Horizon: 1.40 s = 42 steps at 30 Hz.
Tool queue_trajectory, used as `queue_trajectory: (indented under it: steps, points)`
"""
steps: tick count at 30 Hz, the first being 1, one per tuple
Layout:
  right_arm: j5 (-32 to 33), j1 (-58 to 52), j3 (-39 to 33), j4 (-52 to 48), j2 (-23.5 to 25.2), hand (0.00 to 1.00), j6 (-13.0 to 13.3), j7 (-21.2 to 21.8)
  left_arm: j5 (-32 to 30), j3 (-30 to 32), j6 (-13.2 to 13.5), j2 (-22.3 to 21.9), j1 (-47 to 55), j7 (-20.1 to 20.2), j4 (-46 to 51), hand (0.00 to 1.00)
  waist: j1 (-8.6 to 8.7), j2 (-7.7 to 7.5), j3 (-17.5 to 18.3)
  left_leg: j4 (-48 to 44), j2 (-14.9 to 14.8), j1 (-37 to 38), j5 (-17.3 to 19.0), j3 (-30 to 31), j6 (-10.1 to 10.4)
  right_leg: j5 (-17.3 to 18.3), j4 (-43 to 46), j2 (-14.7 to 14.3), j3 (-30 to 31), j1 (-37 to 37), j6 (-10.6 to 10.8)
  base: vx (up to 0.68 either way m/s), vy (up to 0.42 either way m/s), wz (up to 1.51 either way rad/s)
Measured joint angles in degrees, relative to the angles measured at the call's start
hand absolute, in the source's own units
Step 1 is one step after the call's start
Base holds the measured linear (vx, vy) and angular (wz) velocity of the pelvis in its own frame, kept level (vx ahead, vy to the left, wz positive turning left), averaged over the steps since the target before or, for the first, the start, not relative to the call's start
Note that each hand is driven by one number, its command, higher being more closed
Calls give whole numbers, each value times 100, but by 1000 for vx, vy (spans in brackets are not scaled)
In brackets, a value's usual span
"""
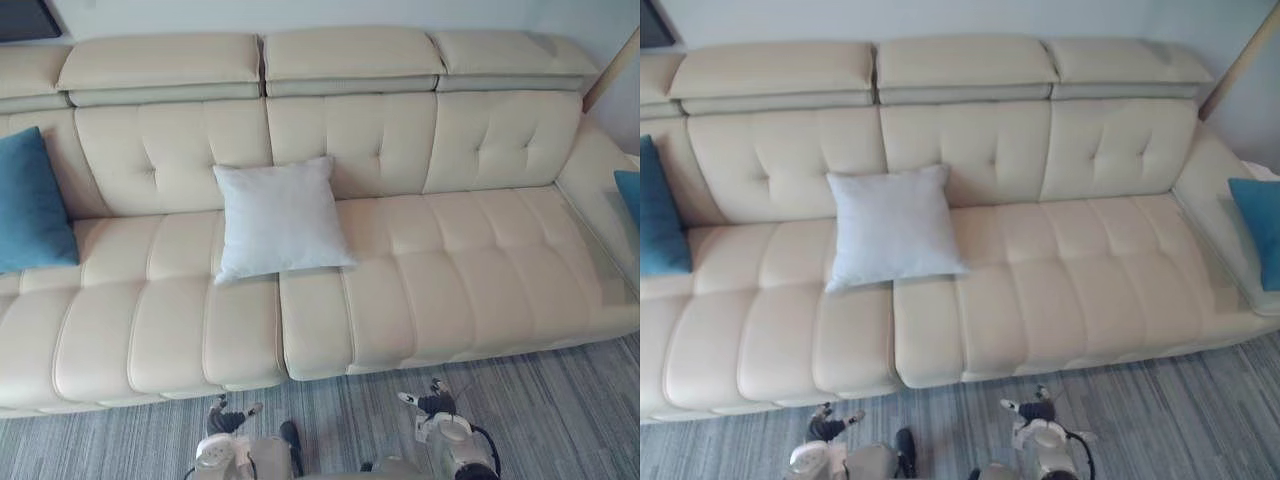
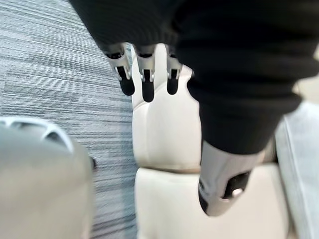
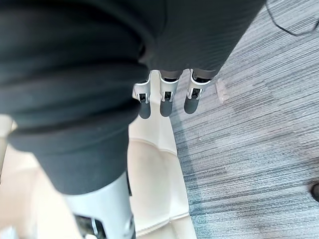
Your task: Pick up cushions and gather them together orderly.
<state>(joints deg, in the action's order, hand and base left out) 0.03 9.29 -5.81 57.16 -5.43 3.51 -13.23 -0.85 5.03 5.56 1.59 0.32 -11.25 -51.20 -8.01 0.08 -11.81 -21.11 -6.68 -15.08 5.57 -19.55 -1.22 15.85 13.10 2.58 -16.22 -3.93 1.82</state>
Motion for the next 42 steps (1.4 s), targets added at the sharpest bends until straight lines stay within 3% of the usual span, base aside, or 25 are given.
queue_trajectory:
  steps: [2, 4, 6, 9, 11, 12, 14, 17, 18, 22, 23, 24, 25, 27, 28, 30, 32, 34, 35, 36, 37, 38, 39, 40, 42]
  points:
    - [0, -52, -1, 7, -84, 0, -5, -77, -3, -222, 13, -38, -52, 2, 11, 0, 51, 117, -123, 113, -46, 7, -188, 222, 162, -130, -172, -149, -197, -130, -170, -254, -76, 46]
    - [0, -139, -16, 9, -73, 0, -11, -107, 3, -266, 17, 16, -29, -1, 23, 0, 122, 76, -139, 513, 63, -6, -556, 463, 310, -188, -189, -127, -405, 23, -262, -280, -64, 51]
    - [0, -183, -100, 16, -84, 0, -40, -119, 1, -272, 13, 29, -17, -3, 72, 0, 190, 97, -140, 517, 43, -184, -548, 635, 323, -254, -177, -141, -562, 232, -364, -238, -2, 31]
    - [0, -307, -258, 46, 26, 0, -74, -112, 2, -270, 12, 127, 36, -4, -6, 0, 188, 61, -157, -287, 83, -222, -27, 1233, 363, -400, 30, 16, -487, 602, -451, -146, 111, -10]
    - [3, -453, -332, 93, 58, 0, -73, -91, 21, -263, 10, 125, 48, -6, -115, 0, 194, 83, -146, -246, 167, 70, 209, 1579, 477, -450, 100, 110, -350, 667, -337, -131, 335, -44]
    - [9, -923, -346, 256, 314, 0, -78, -14, 94, -260, -33, 211, 157, -7, -350, 0, 273, -64, 144, 871, 565, 605, 62, 1398, 328, -867, -507, 354, 55, 564, 86, -97, 497, -63]
    - [9, -937, -347, 256, 315, 0, -79, -15, 95, -262, -83, 223, 185, -7, -393, 0, 348, -70, 220, 869, 648, 601, 89, 1400, 282, -948, -673, 399, 55, 526, 142, -40, 303, -25]
    - [9, -995, -479, 236, 337, 0, -55, 6, 96, -247, -97, 235, 140, -4, -467, 0, 455, -104, 311, 864, 673, 652, 121, 1290, 228, -1034, -774, 422, 157, 498, 150, 67, 64, -22]
    - [46, -954, -541, 239, 323, 0, -27, 13, 91, -198, -93, 234, 217, -2, -447, 0, 392, -121, 321, 1050, 650, 853, 119, 955, 193, -1062, -750, 426, 487, 552, 201, 95, 37, -115]
    - [236, -829, -551, 257, 306, 0, -84, 36, -40, -212, -117, 332, 223, 10, -536, 0, 508, -37, 387, 868, 442, 922, 321, 159, 87, -1454, -1030, 248, 1213, 751, 216, 97, 35, -130]
    - [236, -789, -548, 298, 304, 0, -110, 34, -40, -201, -119, 337, 188, 9, -535, 0, 503, 2, 385, 769, 267, 882, 372, -59, 41, -1711, -1133, 155, 936, 858, 48, 98, 34, -132]
    - [234, -725, -541, 311, 308, 0, -129, 34, -40, -185, -121, 331, 174, 4, -530, 0, 485, 24, 391, 766, 167, 868, 372, -209, 36, -1739, -1120, 129, 619, 902, -91, 66, -6, -128]
    - [234, -655, -549, 379, 306, 0, -140, 31, -41, -173, -121, 354, 120, 5, -524, 0, 489, 33, 381, 795, 48, 895, 373, -494, 36, -1553, -822, 191, -454, 1005, -332, 32, -14, -100]
    - [231, -588, -586, 485, 309, 0, -142, 13, -38, -179, -123, 397, 36, 2, -490, 0, 448, 63, 364, 776, -162, 980, 372, -938, 38, -1190, -219, 505, -2404, 1014, -562, 38, -33, -111]
    - [228, -560, -584, 484, 314, 0, -140, 10, -36, -171, -123, 416, 34, -5, -463, 0, 428, 53, 368, 777, -190, 1020, 374, -1059, 40, -1167, -114, 597, -2763, 978, -627, 37, -70, -112]
    - [222, -511, -583, 445, 286, 0, -121, 3, -37, -174, -120, 468, 1, -8, -448, 0, 446, -36, 389, 677, -169, 1049, 411, -1193, 103, -1110, -136, 672, -2684, 974, -426, 54, -175, -86]
    - [224, -495, -592, 449, 201, 0, -126, -12, -36, -194, -118, 418, -20, -15, -457, 0, 436, 19, 352, 543, -252, 1124, 513, -1280, 256, -952, -138, 600, -2436, 973, -406, 61, -232, -74]
    - [237, -548, -587, 462, 196, 0, -128, -36, -41, -243, -122, 335, -29, -10, -471, 0, 477, 124, 254, -180, -607, 1059, 678, -1239, 341, -798, -182, 413, -2293, 803, -422, 10, -185, -45]
    - [241, -698, -505, 472, 199, 0, -127, -37, -41, -273, -123, 322, -28, 2, -467, 0, 483, 150, 234, -1314, -1023, 699, 731, -975, 175, -645, -276, 224, -2214, 628, -433, -45, -194, -29]
    - [286, -772, -500, 482, 195, 0, -129, -50, -42, -273, -124, 321, -7, 4, -462, 0, 467, 171, 160, -2332, -1361, 368, 578, -626, -152, -531, -362, 29, -2093, 396, -463, -48, -221, -40]
    - [325, -812, -494, 482, 200, 0, -130, -63, -40, -271, -121, 325, -1, 4, -456, 0, 439, 172, 106, -2703, -1403, 207, 554, -388, -288, -459, -364, -23, -2016, 301, -494, 18, -132, -53]
    - [431, -820, -519, 488, 203, 0, -130, -114, 2, -243, -91, 331, 29, 9, -357, 0, 433, 174, 63, -3093, -1178, -191, 730, 237, -76, -390, -362, -75, -1880, 232, -535, 47, -56, -43]
    - [471, -812, -524, 488, 190, 0, -130, -128, -14, -260, -94, 336, 30, 10, -357, 0, 433, 162, 51, -3088, -1087, -281, 776, 351, -16, -388, -366, -76, -1839, 234, -538, 99, -35, -69]
    - [527, -746, -575, 494, 162, 0, -128, -153, -13, -274, -98, 322, -41, 7, -310, 0, 415, 119, -26, -2752, -685, -535, 918, 707, 192, -410, -419, -72, -1629, 239, -549, 123, -3, -64]
    - [638, -699, -662, 486, 211, 0, -128, -171, -19, -299, -103, 307, -69, 4, -279, 0, 342, 145, -53, -1934, -300, -660, 918, 940, 202, -480, -477, -97, -1405, 225, -554, 215, 37, -85]
